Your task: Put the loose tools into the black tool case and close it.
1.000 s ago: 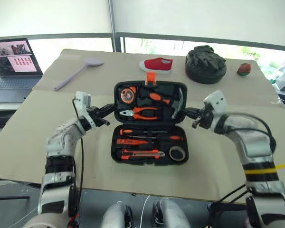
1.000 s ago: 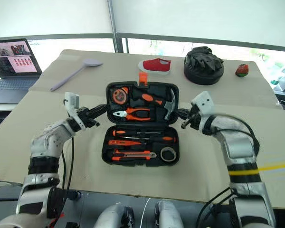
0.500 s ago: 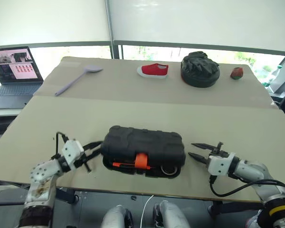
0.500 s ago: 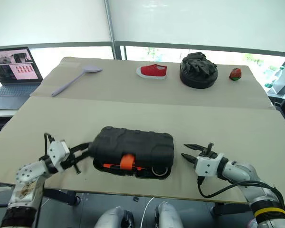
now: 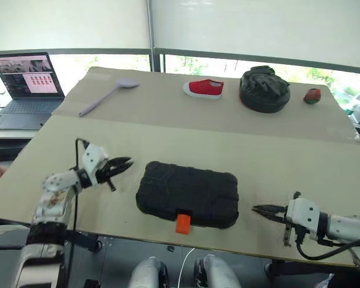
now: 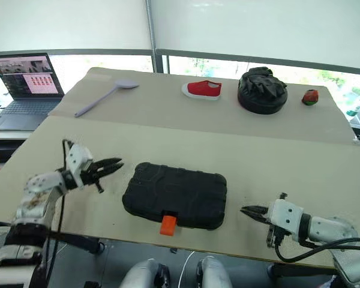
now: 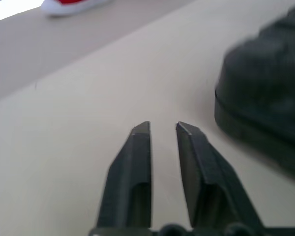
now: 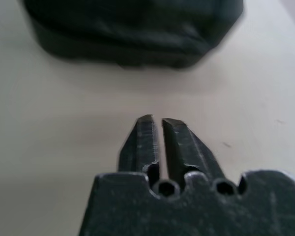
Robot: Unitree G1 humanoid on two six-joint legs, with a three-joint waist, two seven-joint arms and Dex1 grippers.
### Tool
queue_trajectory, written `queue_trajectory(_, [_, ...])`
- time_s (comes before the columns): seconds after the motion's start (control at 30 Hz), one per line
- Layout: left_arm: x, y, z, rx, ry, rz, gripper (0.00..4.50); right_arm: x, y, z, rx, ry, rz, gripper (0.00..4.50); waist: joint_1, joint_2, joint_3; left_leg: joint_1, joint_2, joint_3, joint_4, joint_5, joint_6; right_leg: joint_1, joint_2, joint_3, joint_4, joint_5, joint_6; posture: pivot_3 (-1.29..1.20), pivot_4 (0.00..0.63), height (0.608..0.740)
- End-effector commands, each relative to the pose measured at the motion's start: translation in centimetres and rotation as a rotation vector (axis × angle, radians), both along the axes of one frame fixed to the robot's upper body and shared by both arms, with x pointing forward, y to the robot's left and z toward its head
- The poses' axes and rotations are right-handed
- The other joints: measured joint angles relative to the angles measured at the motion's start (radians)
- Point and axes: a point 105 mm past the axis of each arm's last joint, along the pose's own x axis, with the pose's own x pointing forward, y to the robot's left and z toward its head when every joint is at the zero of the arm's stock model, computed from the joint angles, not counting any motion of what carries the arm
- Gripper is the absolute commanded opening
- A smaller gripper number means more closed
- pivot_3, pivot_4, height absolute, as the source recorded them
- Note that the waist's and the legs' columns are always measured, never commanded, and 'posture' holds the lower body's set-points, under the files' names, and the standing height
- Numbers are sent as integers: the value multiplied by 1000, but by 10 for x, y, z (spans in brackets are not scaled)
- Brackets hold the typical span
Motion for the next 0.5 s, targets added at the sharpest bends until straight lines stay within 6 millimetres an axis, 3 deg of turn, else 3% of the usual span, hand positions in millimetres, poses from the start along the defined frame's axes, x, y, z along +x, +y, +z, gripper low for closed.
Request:
queue_trajectory(0.03, [18, -10, -4, 67, 46, -6, 34, -19, 31, 3, 61, 177, 69, 0, -6, -1, 0, 0, 0, 0, 0, 0, 0, 0, 0, 0, 0, 0, 0, 0, 150, 740])
queue_trajectory(0.2, [29, -24, -15, 114, 130, -58, 34, -31, 54, -17, -13, 275, 151, 0, -8, -2, 1, -3, 0, 0, 0, 0, 2, -4, 2, 0, -1, 0, -1, 0, 150, 740])
queue_trajectory(0.3, [29, -32, -21, 117, 172, -99, 34, -25, 67, -20, -10, 273, 153, 0, -4, -3, 1, -14, 0, 0, 4, 1, 0, -12, 2, -2, 0, 0, 0, 0, 150, 740])
queue_trajectory(0.43, [29, -34, -22, 73, 176, -103, 34, -6, 79, -20, 12, 175, 100, 0, -5, -6, 3, -22, 1, -3, 14, 3, -2, -15, 2, -5, 3, 0, 0, 0, 150, 740])
queue_trajectory(0.5, [26, -31, -22, 57, 188, -108, 34, 17, 72, -14, 32, 95, 2, 0, -9, -6, 3, -25, 1, -3, 16, 3, -2, -16, 2, -6, 3, 1, 1, 0, 150, 740])
